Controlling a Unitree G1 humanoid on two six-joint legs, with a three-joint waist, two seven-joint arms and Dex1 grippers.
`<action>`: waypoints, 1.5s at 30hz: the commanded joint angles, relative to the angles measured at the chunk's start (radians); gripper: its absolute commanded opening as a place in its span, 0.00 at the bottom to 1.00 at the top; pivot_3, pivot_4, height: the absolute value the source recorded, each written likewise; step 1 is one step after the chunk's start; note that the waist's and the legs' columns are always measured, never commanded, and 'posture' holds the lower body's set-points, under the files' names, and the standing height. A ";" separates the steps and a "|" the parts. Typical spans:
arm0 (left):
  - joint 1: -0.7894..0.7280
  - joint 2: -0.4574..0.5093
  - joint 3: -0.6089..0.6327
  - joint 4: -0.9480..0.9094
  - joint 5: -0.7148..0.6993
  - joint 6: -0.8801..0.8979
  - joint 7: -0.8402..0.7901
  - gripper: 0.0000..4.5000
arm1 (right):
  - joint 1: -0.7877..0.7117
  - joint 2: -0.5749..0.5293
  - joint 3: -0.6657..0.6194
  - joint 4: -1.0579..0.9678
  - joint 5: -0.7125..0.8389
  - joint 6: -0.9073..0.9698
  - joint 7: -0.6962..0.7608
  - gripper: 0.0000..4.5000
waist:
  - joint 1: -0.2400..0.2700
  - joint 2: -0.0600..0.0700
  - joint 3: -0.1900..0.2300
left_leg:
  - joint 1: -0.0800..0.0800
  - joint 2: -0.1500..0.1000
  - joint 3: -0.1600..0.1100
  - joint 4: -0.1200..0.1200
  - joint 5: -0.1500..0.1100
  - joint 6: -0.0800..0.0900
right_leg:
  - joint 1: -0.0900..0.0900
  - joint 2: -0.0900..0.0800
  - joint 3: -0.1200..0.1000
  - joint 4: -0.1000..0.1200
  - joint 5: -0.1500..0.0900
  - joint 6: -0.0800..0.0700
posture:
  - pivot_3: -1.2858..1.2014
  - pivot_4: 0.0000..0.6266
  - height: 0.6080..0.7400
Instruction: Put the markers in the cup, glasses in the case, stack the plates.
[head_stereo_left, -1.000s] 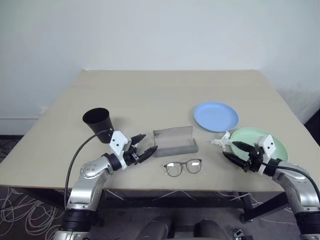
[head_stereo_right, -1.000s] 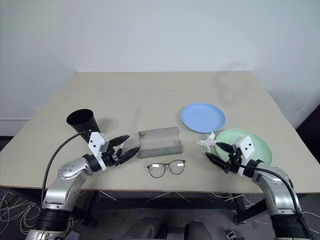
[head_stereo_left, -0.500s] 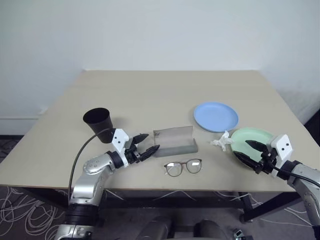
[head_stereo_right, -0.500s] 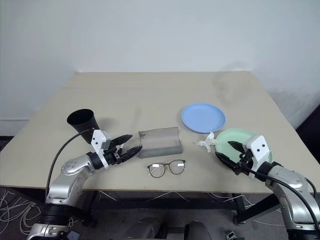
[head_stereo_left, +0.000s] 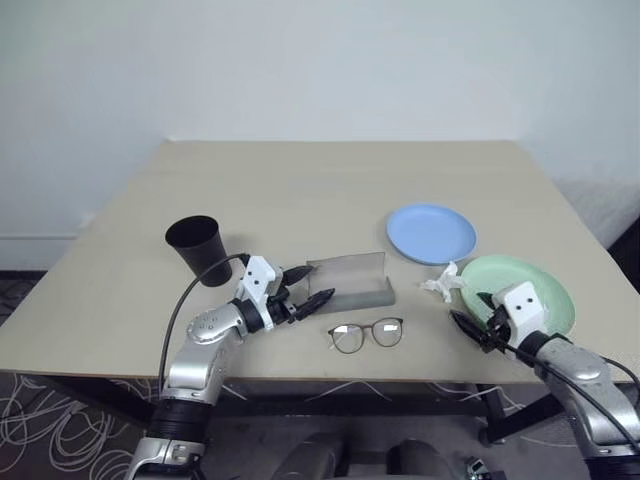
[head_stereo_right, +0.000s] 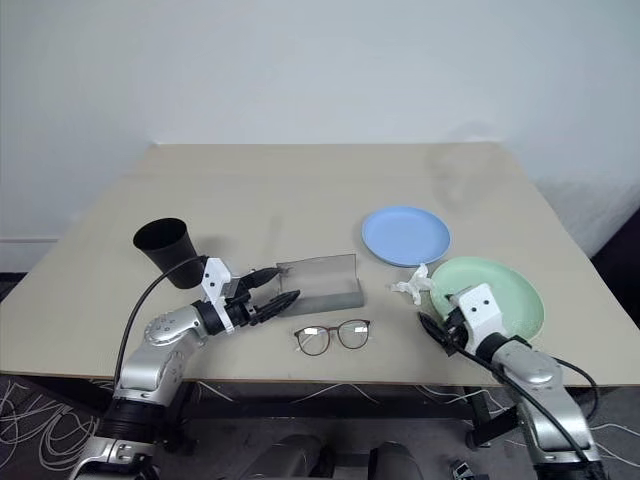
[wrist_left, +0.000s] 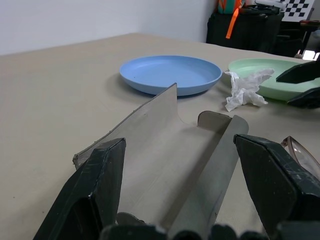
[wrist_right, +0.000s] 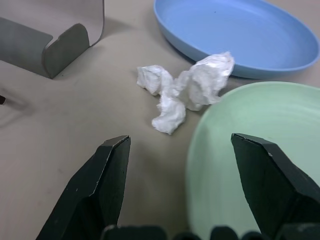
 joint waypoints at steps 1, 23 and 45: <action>-0.029 0.000 0.004 0.000 0.004 -0.025 0.001 0.81 | -0.035 0.005 0.000 -0.014 -0.045 -0.008 -0.046 0.78 | 0.000 0.000 0.000 | 0.000 0.000 0.000 0.000 0.000 0.000 | 0.000 0.000 0.000 0.000 0.000 0.000 | 0.52 0.00 0.97; -0.020 0.009 0.011 0.001 0.011 -0.045 0.018 0.81 | -0.081 0.021 0.054 0.061 -0.164 -0.019 -0.107 0.00 | -0.001 0.000 0.000 | 0.000 0.000 0.000 0.002 0.000 0.000 | 0.000 0.001 0.000 0.000 0.002 0.001 | 0.52 0.00 0.97; -0.058 0.005 0.007 0.040 0.021 -0.059 0.010 0.81 | -0.386 -0.102 0.081 0.270 -0.208 -0.216 0.022 0.00 | -0.008 0.000 0.000 | 0.001 0.000 0.001 0.002 0.001 0.001 | 0.000 0.002 0.001 0.000 0.004 0.001 | 0.52 0.00 0.97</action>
